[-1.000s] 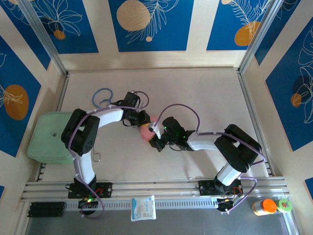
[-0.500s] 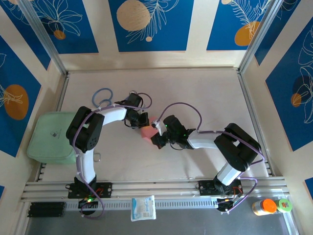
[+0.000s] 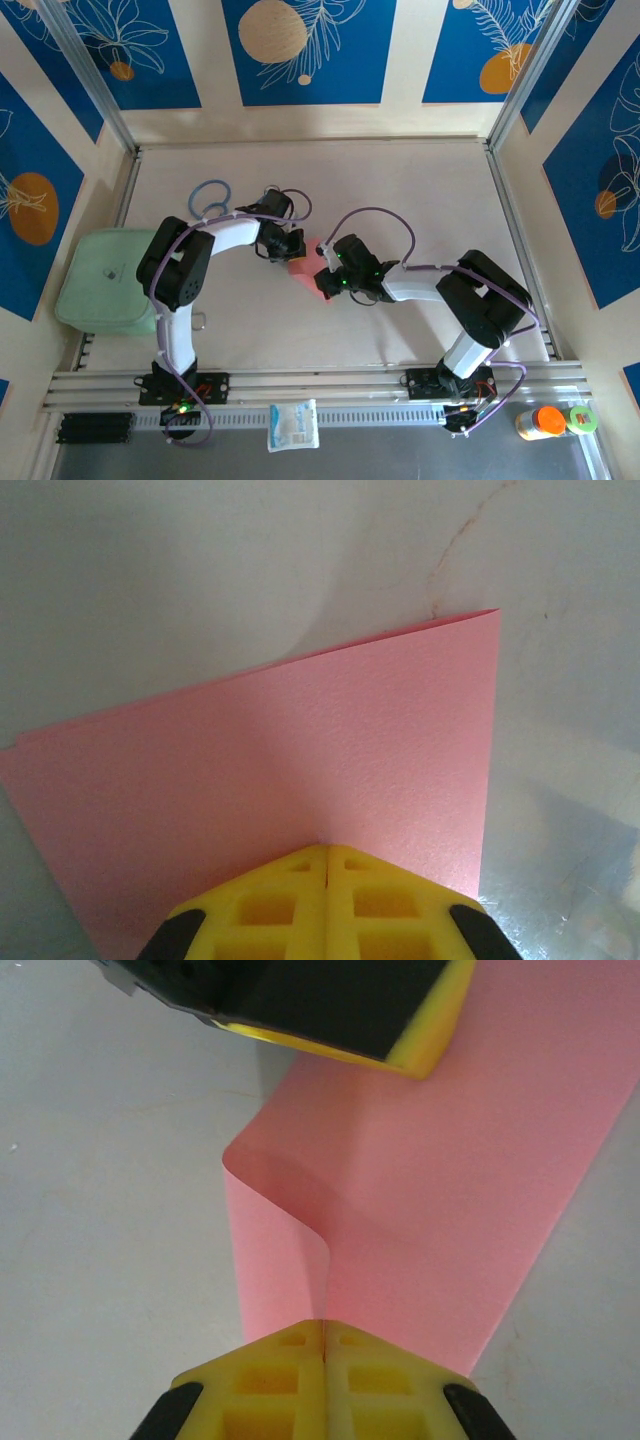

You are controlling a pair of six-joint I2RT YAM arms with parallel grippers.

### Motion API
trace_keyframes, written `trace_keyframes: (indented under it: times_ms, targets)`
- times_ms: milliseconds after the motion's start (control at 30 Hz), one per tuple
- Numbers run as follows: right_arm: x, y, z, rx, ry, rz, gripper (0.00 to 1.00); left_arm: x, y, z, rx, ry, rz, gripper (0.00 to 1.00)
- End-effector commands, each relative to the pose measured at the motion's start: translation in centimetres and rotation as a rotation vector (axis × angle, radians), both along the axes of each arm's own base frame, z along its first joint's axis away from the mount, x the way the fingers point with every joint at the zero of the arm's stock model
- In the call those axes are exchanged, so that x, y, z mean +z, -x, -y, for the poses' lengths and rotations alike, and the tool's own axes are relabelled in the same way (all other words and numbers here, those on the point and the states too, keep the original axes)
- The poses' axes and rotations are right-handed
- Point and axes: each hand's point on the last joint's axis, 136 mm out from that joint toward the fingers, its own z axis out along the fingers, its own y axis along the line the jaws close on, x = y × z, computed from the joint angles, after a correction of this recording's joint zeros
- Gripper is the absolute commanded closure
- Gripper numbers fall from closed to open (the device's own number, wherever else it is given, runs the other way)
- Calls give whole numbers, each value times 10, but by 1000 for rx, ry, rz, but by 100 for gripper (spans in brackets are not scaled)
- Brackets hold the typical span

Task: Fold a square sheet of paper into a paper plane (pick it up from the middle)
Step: Third fold the triangle at the center of the table.

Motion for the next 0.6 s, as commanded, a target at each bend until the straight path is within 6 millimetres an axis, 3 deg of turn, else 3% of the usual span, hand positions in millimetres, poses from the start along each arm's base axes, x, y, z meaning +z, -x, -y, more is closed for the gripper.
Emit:
trace_keyframes:
  times_ms: [0,567]
  targets:
    - [-1,-8,1,-34,25,-4,100,-25,15,-7,-30,-71,-57,96]
    - [-4,-11,0,4,87,17,100,-25,18,-4,-45,-62,-62,97]
